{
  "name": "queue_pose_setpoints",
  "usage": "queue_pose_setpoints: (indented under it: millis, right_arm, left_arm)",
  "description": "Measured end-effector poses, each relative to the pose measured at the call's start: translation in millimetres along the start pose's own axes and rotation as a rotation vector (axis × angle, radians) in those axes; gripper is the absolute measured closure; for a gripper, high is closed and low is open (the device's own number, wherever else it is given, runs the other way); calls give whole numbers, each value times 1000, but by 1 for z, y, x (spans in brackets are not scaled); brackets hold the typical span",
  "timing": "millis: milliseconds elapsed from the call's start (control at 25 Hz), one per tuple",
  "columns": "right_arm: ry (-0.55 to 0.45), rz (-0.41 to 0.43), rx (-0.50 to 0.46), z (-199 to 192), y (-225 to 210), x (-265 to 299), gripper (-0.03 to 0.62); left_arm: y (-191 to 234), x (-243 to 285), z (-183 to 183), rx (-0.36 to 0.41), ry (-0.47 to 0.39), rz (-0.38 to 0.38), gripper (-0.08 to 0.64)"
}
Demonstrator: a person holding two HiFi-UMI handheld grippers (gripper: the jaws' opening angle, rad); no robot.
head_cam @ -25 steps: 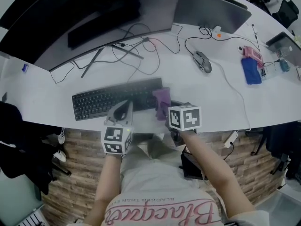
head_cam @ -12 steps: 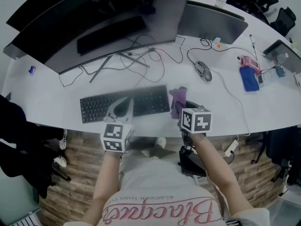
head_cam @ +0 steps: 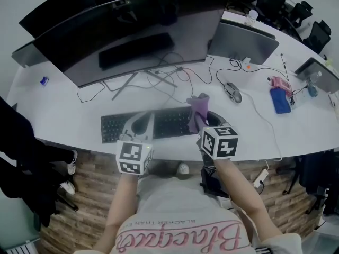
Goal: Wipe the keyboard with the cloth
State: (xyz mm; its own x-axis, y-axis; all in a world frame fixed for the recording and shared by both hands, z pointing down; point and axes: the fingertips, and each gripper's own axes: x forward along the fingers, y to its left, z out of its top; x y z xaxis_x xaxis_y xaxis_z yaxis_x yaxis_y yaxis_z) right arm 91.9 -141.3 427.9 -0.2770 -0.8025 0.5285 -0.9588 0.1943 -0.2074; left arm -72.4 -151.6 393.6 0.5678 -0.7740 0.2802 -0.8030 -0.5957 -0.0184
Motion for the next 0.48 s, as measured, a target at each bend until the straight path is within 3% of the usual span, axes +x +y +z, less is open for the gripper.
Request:
queue_pose_setpoints:
  millis: [480]
  right_arm:
    - [-209,186,-191,75,116,0,499]
  left_arm:
    - [27,-21,44,79,-104,20,554]
